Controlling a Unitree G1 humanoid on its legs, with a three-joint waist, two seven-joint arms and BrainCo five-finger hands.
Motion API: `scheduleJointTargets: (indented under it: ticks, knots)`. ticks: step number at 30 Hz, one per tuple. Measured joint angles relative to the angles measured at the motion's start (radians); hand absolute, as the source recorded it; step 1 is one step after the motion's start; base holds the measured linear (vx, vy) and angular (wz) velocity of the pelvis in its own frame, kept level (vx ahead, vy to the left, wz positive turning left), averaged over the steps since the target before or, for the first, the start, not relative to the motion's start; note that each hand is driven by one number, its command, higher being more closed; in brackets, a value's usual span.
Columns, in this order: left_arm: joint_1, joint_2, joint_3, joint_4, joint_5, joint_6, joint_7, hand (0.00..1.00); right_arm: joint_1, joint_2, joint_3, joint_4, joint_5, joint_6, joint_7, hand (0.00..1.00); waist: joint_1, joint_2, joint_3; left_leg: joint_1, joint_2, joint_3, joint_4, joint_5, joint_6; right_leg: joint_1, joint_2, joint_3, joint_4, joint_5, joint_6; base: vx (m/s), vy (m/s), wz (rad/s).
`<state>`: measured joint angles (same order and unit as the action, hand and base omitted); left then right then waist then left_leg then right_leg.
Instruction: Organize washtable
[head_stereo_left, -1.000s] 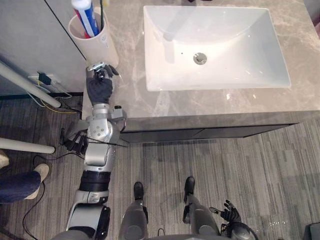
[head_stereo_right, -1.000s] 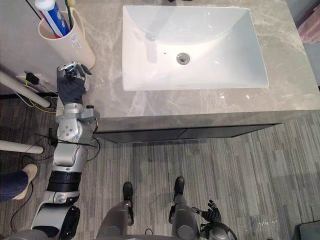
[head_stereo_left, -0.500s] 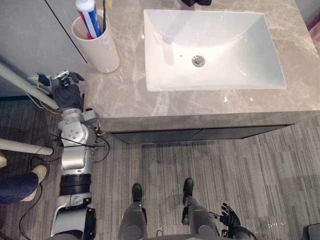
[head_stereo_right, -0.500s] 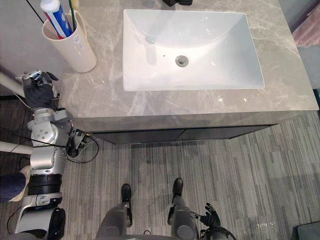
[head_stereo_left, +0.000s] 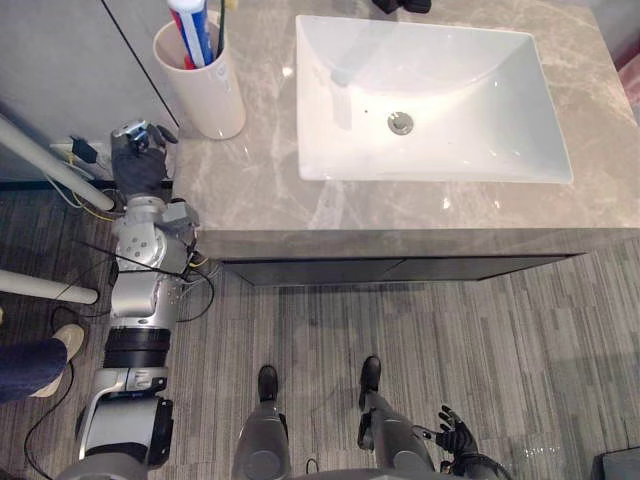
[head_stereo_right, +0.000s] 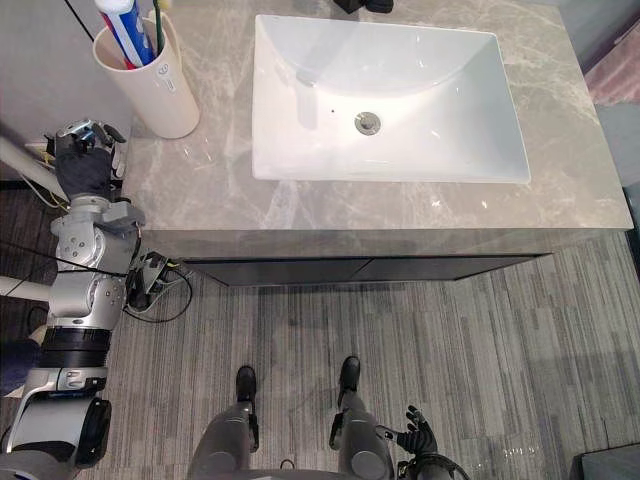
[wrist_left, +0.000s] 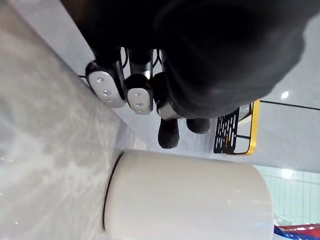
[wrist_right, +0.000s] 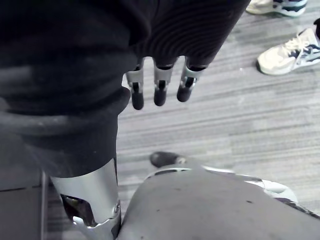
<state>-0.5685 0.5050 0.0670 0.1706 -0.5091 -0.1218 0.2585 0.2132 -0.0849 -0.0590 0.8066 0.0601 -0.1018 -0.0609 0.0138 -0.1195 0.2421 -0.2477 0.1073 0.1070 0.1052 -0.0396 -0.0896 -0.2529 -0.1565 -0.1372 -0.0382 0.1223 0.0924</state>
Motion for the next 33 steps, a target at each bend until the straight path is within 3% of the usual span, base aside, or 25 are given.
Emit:
scheduleJointTargets:
  ticks: [9, 23, 33]
  knots:
    - [-0.088, 0.025, -0.032, 0.000, 0.002, -0.001, -0.016, 1.00, 0.000, 0.000, 0.000, 0.002, 0.008, -0.002, 0.006, 0.00, -0.006, 0.000, 0.001, 0.002, 0.000, -0.001, 0.000, 0.000, 0.000, 0.000, 0.000, 0.001, -0.001, 0.000, 0.000, 0.00, 0.000, 0.00]
    - [-0.087, 0.035, -0.042, 0.000, 0.014, -0.002, -0.017, 1.00, 0.000, 0.000, 0.000, 0.003, 0.009, -0.003, 0.016, 0.00, -0.005, 0.002, 0.002, 0.003, 0.000, -0.001, -0.002, 0.000, 0.000, 0.003, 0.000, 0.001, -0.003, 0.000, 0.000, 0.00, 0.000, 0.00]
    - [-0.075, 0.025, -0.118, 0.000, 0.013, 0.003, -0.042, 1.00, 0.000, 0.000, 0.000, 0.002, 0.009, -0.002, 0.016, 0.00, -0.004, 0.001, 0.004, 0.003, 0.000, -0.003, -0.002, 0.000, 0.000, 0.004, 0.000, -0.001, -0.003, 0.000, 0.000, 0.00, 0.000, 0.00]
